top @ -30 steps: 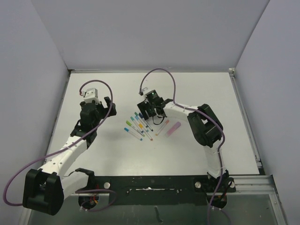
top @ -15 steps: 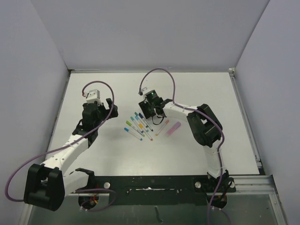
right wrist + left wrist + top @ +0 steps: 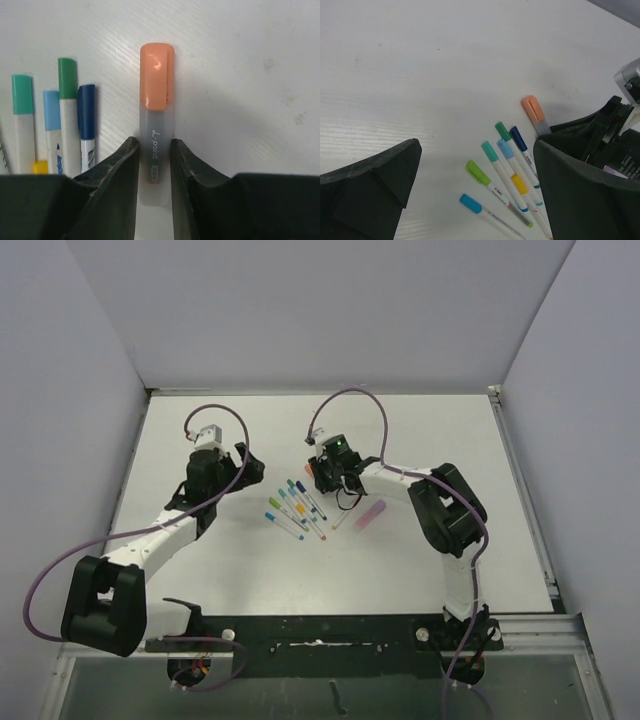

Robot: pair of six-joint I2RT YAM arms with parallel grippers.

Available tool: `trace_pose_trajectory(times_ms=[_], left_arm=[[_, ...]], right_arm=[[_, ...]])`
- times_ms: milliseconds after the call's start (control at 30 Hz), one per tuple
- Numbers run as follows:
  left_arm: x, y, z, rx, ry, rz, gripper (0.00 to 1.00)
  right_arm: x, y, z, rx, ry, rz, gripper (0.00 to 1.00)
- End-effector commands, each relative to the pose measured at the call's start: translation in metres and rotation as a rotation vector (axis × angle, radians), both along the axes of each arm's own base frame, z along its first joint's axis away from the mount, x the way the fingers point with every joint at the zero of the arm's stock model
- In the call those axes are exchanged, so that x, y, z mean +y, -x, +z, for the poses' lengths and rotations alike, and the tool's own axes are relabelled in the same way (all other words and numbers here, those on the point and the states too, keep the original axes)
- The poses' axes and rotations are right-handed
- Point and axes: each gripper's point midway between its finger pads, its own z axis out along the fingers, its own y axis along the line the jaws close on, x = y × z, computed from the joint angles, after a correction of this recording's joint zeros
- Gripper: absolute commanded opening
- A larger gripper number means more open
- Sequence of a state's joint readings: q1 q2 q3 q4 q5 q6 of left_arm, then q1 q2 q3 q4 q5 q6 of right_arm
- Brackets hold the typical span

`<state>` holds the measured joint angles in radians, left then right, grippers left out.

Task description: Open the pen caps

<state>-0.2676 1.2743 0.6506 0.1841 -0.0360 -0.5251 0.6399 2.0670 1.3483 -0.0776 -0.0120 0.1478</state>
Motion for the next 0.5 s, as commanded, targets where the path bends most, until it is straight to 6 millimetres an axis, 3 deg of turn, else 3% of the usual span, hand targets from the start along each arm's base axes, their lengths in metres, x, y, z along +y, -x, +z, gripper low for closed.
trace_pose_trajectory(times_ms=[0,233,333,467], left_arm=[[-0.022,-0.024,0.040,-0.093,0.174,0.007,0.96],[-0.058,-0.040,0.048,-0.103,0.285,-0.048,0.94],[-0.074,-0.042,0.039,-0.079,0.308,-0.068,0.94],[-0.090,-0.052,0.045,-0.097,0.375,-0.083,0.92]], right_arm=[[0.007,0.002,0.051,-0.092,-0.106,0.072,0.07],[0.025,0.020,0.090,-0.110,-0.232,0.184,0.03],[0.032,0.028,0.110,-0.127,-0.310,0.208,0.02],[0.038,0.036,0.124,-0.146,-0.358,0.232,0.01]])
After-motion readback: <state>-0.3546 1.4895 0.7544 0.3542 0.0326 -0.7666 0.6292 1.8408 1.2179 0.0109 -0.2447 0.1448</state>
